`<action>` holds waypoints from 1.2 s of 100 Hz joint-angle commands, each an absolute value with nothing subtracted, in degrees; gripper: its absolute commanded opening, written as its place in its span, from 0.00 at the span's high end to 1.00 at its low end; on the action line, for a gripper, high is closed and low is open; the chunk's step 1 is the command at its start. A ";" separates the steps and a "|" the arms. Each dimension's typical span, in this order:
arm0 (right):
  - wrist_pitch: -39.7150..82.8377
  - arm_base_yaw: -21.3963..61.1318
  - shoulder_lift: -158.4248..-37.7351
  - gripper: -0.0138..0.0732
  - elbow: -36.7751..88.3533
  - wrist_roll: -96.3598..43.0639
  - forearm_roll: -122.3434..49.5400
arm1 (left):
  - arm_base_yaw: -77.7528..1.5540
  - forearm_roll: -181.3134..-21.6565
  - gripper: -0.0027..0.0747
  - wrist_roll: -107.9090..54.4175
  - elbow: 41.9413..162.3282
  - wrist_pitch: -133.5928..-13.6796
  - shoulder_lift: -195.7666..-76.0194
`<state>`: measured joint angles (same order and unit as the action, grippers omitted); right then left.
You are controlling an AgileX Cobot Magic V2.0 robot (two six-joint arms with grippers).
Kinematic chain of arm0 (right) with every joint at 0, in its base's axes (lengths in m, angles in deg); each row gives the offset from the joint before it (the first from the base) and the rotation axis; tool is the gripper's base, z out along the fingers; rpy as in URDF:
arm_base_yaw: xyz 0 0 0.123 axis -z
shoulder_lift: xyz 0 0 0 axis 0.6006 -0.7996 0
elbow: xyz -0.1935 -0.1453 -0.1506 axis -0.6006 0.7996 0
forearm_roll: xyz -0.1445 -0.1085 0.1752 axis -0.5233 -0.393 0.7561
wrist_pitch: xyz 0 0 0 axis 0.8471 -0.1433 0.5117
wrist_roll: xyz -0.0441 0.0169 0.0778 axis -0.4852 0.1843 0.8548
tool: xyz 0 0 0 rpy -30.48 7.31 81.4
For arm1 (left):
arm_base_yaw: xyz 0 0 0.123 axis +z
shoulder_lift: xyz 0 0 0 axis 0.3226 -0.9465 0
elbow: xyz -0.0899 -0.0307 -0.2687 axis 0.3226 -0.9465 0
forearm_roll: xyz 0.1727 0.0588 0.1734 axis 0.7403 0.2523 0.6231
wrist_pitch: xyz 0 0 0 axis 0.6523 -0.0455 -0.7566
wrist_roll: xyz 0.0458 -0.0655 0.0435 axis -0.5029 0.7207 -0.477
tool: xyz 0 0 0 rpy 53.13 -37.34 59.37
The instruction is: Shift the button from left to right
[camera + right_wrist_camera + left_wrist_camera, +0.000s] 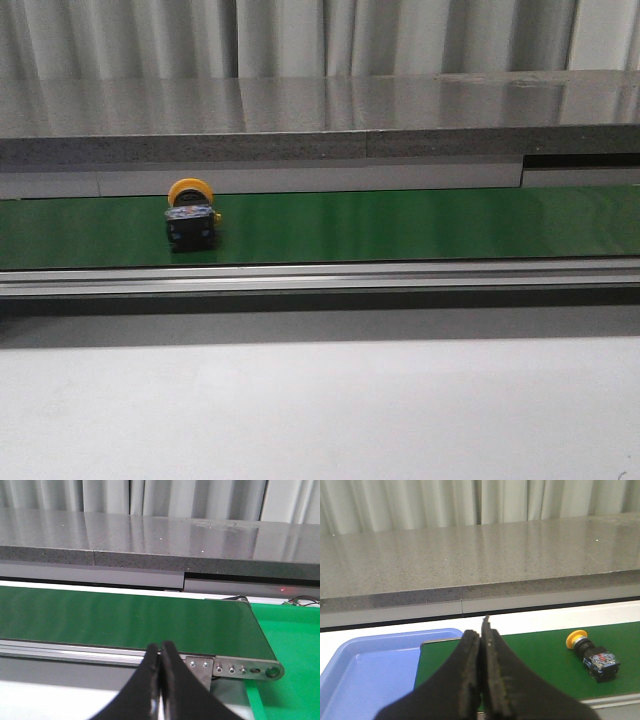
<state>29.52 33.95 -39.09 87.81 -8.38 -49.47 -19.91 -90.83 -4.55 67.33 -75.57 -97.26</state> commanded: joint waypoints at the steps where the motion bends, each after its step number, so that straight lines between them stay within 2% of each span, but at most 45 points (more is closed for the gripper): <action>1: 34.77 34.39 -37.94 0.92 86.89 -8.44 -49.20 | -20.37 -91.31 0.99 -4.52 68.90 -71.01 -97.68; 31: 34.86 34.39 -39.33 0.92 83.57 -8.44 -47.58 | -20.37 -91.31 0.99 -4.52 68.90 -71.01 -97.68; 52: 32.74 34.39 -46.41 0.92 76.80 -8.44 -47.40 | -20.37 -91.31 0.99 -4.52 68.90 -71.01 -97.68; 120: 1.08 34.39 -80.74 0.92 41.32 -8.44 -45.57 | -20.37 -91.31 0.99 -4.52 68.90 -71.01 -97.68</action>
<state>1.22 33.95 -76.77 46.53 -8.38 -46.94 -19.91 -90.83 -4.55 67.33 -75.57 -97.26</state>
